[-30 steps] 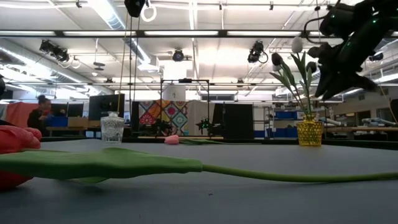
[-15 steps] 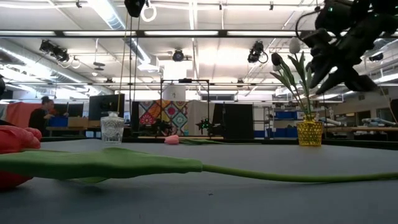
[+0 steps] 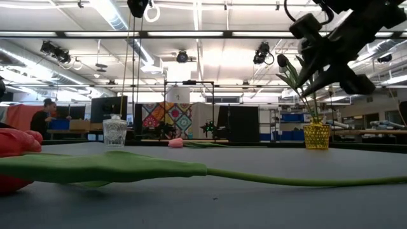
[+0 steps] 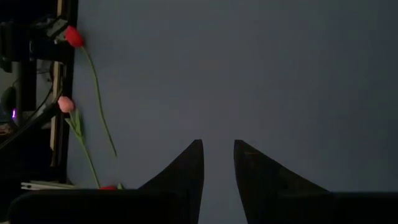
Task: Sort flowers into vase by color
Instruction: Put the top pink tulip into the transparent vase
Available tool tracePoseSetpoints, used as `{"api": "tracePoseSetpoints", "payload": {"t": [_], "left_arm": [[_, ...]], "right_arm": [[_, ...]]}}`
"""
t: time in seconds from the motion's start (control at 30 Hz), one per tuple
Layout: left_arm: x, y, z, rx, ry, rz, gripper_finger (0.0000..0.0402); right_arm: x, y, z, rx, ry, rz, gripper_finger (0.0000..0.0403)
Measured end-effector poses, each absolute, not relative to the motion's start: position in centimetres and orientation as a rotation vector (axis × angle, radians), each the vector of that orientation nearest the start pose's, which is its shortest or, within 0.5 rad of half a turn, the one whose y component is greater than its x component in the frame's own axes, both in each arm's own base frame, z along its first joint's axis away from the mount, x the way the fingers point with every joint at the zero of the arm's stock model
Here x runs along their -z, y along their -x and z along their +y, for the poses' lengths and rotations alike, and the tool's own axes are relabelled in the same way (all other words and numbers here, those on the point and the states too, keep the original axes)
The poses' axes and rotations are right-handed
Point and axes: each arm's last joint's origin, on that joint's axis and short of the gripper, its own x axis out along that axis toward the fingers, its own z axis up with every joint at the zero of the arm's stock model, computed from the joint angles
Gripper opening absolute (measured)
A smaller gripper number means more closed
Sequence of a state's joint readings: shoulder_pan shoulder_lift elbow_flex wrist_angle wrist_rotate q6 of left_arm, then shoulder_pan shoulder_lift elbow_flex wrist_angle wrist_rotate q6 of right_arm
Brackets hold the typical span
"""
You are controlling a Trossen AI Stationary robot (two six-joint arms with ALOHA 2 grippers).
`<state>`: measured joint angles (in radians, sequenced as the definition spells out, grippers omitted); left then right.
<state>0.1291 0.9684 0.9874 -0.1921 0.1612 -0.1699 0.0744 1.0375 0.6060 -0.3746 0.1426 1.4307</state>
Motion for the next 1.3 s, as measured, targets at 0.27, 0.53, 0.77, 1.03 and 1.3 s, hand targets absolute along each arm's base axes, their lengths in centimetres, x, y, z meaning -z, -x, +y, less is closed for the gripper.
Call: {"api": "tracePoseSetpoints", "payload": {"t": [0.27,0.53,0.77,1.03,1.3], "left_arm": [[-36.9,-20.8,2.2,0.018,0.190,0.172,0.0183],[-37.1,-20.8,2.2,0.023,0.140,0.155,0.0183],[-37.1,-20.8,2.2,0.023,0.140,0.155,0.0183],[-37.2,-20.8,2.2,0.022,0.155,0.149,0.0183],[-37.5,-20.9,2.3,-0.012,0.347,0.113,0.0183]], "right_arm": [[-18.8,-24.6,3.4,0.608,-1.262,0.412,0.0097],[-18.1,-29.6,4.0,0.376,-1.237,0.040,0.0097],[-17.8,-32.6,4.6,0.332,-1.207,0.039,0.0097],[-19.7,-36.2,5.5,0.185,-0.939,0.069,0.0097],[-22.2,-36.8,5.9,0.047,-0.684,0.088,0.0097]]}}
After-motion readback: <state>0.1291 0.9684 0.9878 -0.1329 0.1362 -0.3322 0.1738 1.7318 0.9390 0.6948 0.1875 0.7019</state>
